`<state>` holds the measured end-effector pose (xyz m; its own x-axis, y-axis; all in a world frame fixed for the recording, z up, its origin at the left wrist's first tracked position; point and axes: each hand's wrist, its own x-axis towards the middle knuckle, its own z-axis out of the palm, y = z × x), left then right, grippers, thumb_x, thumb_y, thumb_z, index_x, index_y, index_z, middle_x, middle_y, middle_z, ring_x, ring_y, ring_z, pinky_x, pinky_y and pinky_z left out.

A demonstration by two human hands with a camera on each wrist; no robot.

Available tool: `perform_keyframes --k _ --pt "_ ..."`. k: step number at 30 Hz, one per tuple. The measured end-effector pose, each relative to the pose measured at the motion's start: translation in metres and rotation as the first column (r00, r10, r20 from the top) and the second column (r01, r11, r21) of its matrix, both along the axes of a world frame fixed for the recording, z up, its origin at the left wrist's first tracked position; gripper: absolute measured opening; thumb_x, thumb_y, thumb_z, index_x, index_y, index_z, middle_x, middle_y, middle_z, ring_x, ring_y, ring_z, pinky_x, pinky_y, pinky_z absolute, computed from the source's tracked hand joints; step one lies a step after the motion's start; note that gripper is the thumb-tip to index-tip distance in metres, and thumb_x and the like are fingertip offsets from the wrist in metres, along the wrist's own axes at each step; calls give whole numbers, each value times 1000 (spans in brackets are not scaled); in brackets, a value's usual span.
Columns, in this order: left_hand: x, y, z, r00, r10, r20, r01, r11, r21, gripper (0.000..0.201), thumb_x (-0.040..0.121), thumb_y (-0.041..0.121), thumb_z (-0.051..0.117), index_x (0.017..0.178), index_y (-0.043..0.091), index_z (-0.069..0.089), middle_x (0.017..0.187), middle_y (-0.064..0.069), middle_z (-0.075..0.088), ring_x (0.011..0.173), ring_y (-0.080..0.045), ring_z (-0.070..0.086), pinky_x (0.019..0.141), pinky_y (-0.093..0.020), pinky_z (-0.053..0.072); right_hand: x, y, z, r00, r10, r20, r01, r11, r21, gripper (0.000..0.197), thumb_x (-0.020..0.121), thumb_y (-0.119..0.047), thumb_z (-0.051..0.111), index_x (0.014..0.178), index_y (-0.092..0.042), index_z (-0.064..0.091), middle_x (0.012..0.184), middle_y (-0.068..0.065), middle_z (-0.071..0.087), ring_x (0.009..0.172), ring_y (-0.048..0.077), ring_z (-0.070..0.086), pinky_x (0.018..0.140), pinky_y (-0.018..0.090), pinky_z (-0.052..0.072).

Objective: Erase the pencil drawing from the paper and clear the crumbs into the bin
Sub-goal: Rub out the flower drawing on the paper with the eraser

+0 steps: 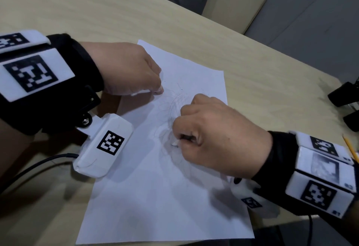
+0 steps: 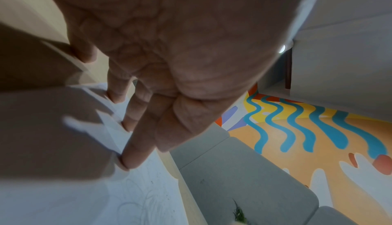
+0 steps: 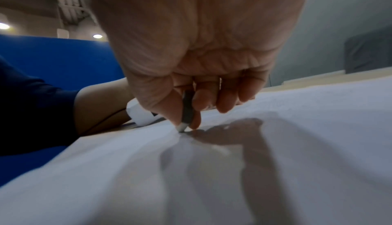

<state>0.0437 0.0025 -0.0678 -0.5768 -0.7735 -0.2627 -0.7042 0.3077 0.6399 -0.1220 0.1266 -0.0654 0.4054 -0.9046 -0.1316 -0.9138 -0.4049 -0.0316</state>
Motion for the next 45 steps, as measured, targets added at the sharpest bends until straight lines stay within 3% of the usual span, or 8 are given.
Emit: perform_keyframes --k 4,9,12,17,21,25,29,45 --pt "0 -2 -3 1000 8 2 -8 1000 0 24 77 46 66 86 28 78 119 2 72 114 -17 63 105 -47 45 1 10 0 994 82 66 -89 990 108 14 72 -15 51 59 -18 46 59 -5 44 66 26 43 57 44 44" --pt "1 0 0 1000 -1 2 1 1000 2 39 59 52 56 82 29 78 117 2 72 113 -17 64 104 -48 46 -1 2 2 999 35 24 -36 999 40 19 77 -20 44 59 -18 46 57 -5 44 67 25 43 58 43 45" --pt "2 0 0 1000 -10 5 10 1000 5 39 59 51 55 82 29 77 117 2 72 114 -17 63 104 -48 46 -1 10 2 993 96 71 -104 987 119 20 76 -16 53 60 -21 43 59 -6 44 67 25 44 59 45 45" --pt "1 0 1 1000 -8 2 8 1000 -5 38 59 51 55 81 30 77 117 2 73 115 -17 63 105 -49 45 -3 3 3 999 33 16 -34 999 35 16 79 -20 51 63 -18 50 61 -6 46 70 25 45 59 43 46" --pt "2 0 1 1000 -23 5 23 1000 3 36 59 50 54 81 33 77 117 1 72 117 -16 61 105 -48 44 -3 13 2 995 78 67 -85 990 110 14 77 -16 56 64 -17 53 62 -6 46 69 25 45 58 44 45" --pt "1 0 1 1000 -9 5 9 1000 -5 40 58 51 55 83 31 78 118 2 72 116 -17 63 106 -48 44 -2 6 -1 999 22 41 -23 999 22 13 78 -18 53 65 -17 56 62 -5 49 70 24 45 59 42 46" --pt "2 0 1 1000 -14 17 14 1000 -6 35 59 52 55 80 34 77 117 4 72 115 -16 62 106 -48 44 -7 18 1 995 82 65 -88 991 99 10 76 -15 56 66 -16 58 64 -5 49 70 25 47 58 44 45" --pt "1 -2 -1 999 -10 39 11 1000 -23 45 58 55 55 88 31 77 118 6 71 115 -17 62 106 -48 43 -3 19 -3 995 94 28 -94 996 -5 14 76 -15 56 62 -16 51 62 -4 45 68 26 44 57 44 44"
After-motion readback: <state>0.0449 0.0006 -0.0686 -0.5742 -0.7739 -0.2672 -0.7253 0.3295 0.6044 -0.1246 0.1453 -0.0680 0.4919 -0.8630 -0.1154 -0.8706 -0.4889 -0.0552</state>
